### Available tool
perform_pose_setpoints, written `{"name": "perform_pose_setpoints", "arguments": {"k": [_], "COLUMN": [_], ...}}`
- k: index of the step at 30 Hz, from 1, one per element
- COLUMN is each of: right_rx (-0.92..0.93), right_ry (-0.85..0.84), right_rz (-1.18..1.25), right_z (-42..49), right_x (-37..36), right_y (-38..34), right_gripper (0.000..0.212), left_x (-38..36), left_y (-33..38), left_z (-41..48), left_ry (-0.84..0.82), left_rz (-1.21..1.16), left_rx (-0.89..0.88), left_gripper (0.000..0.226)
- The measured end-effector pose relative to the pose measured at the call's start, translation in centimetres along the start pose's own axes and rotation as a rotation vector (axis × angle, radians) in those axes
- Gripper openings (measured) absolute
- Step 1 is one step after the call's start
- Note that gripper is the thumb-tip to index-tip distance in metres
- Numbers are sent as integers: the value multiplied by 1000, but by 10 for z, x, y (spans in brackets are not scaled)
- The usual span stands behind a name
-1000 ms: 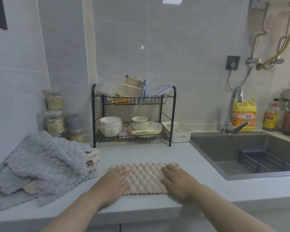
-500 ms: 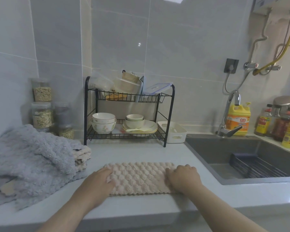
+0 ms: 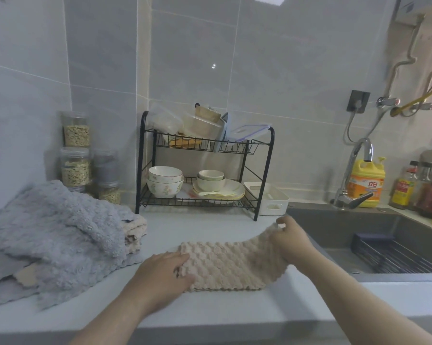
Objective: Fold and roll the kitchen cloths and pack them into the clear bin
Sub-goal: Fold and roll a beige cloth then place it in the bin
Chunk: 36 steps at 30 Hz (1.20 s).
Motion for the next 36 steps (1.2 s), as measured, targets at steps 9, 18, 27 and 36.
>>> {"name": "perform_pose_setpoints", "arguments": {"k": [9, 18, 27, 36], "right_rx": [259, 325, 351, 402], "right_ry": [-235, -340, -377, -250], "right_rz": [-129, -414, -370, -331], "right_z": [-14, -24, -39, -38], "right_x": [-58, -121, -134, -68], "right_y": [-56, -65, -71, -30], "right_gripper": [33, 23, 38, 36], "left_x": [1, 3, 6, 1], "left_y": [2, 2, 3, 1], "left_z": [-3, -4, -5, -5], "left_ry": [11, 43, 74, 10], "left_rz": [-19, -46, -121, -226], "left_rx": [-5, 3, -32, -135], "left_gripper": [64, 53, 30, 44]}}
Point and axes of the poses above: each hand's wrist, its own z-axis towards the middle knuckle, its own x-axis out of the back of the hand, y = z × x, the point moved 2 cm from there along z, towards the middle knuckle, and after that the axes turned 3 degrees about -y, right-handed, at the moved point
